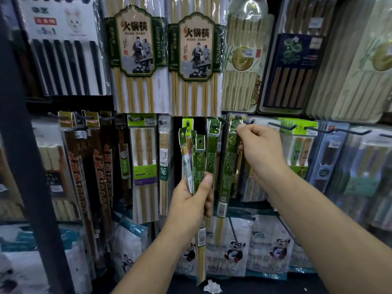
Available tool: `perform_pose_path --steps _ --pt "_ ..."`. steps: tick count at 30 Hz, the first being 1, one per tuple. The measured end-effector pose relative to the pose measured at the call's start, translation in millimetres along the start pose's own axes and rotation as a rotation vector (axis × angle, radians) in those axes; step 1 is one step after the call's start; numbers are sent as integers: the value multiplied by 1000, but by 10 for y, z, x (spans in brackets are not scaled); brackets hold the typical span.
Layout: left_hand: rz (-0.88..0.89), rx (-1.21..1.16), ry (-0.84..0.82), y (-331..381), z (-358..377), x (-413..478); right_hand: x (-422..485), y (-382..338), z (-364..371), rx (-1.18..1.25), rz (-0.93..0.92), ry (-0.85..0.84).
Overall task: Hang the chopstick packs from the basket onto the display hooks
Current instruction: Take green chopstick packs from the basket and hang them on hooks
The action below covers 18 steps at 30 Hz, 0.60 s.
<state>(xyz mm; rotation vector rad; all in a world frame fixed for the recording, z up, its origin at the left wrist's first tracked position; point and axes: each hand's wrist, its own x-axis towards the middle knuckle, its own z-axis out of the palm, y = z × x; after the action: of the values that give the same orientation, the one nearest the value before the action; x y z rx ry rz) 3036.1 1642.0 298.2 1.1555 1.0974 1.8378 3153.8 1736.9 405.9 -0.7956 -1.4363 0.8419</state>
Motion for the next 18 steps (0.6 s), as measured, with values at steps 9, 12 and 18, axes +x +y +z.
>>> perform_pose_path --steps 9,12,18 --pt "-77 -51 -22 35 -42 -35 53 79 11 -4 26 27" --pt "-65 -114 -31 47 -43 -35 68 88 6 0 47 28" --pt "-31 -89 -34 64 -4 -43 53 80 1 18 0 15"
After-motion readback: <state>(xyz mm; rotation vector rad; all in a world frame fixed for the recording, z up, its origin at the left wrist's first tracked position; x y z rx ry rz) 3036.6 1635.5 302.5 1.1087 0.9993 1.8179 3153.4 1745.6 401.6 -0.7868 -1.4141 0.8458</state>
